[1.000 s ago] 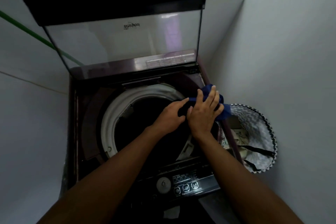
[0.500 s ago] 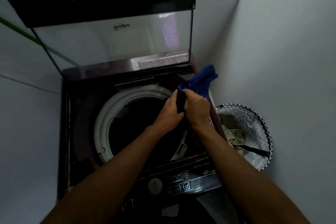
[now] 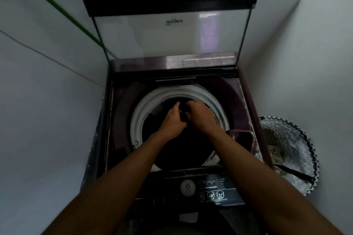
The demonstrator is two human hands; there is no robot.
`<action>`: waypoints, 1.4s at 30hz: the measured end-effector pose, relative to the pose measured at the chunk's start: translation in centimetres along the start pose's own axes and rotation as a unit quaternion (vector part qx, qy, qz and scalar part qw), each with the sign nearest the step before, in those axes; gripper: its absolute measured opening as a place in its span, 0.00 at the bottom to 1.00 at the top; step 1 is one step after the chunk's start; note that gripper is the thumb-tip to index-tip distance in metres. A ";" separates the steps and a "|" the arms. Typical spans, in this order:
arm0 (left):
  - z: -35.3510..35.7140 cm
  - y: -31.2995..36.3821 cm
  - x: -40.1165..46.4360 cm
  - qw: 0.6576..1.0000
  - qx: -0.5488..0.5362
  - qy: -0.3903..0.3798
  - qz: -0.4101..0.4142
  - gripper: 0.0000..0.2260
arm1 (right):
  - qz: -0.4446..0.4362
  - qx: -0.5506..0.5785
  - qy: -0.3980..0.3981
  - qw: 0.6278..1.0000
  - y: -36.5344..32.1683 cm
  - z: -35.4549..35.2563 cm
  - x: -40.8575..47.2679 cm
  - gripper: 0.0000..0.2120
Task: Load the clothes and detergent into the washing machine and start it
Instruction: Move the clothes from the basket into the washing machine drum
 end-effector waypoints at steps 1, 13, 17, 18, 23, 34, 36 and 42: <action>-0.3 -0.2 -0.2 1.000 0.004 -0.005 -0.003 0.42 | -0.001 0.000 0.000 1.000 -0.1 -0.1 0.2 0.12; -0.8 4.9 0.9 0.991 0.038 0.049 0.121 0.19 | 0.020 0.061 0.120 0.991 2.2 -5.2 -1.4 0.09; 2.1 8.7 1.1 0.984 0.021 0.035 0.175 0.18 | 0.036 0.105 0.214 0.971 6.0 -8.8 -3.5 0.08; 2.9 9.6 1.1 0.980 0.021 0.031 0.195 0.18 | 0.036 0.112 0.238 0.964 6.9 -9.5 -3.9 0.07; 8.5 15.1 1.3 0.966 0.031 0.015 0.256 0.20 | 0.112 0.126 0.327 0.930 14.2 -12.7 -6.7 0.06; 25.1 24.4 0.9 0.918 0.128 -0.142 0.347 0.13 | 0.335 0.242 0.190 0.890 33.3 -10.2 -12.8 0.06; 29.0 24.5 1.6 0.910 0.169 -0.199 0.322 0.07 | 0.372 0.233 0.138 0.888 36.4 -8.7 -13.0 0.06; 39.1 16.9 6.3 0.906 0.275 -0.300 0.114 0.25 | 0.415 0.211 -0.053 0.883 44.1 -1.1 -11.0 0.07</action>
Point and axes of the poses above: each hand's wrist, its own x-axis towards the middle knuckle, its own z-axis out of the palm, y = z × x, the point moved 7 cm from there along x, towards the middle knuckle, and after that the axes turned 9 degrees about z, right-handed, at the moved point
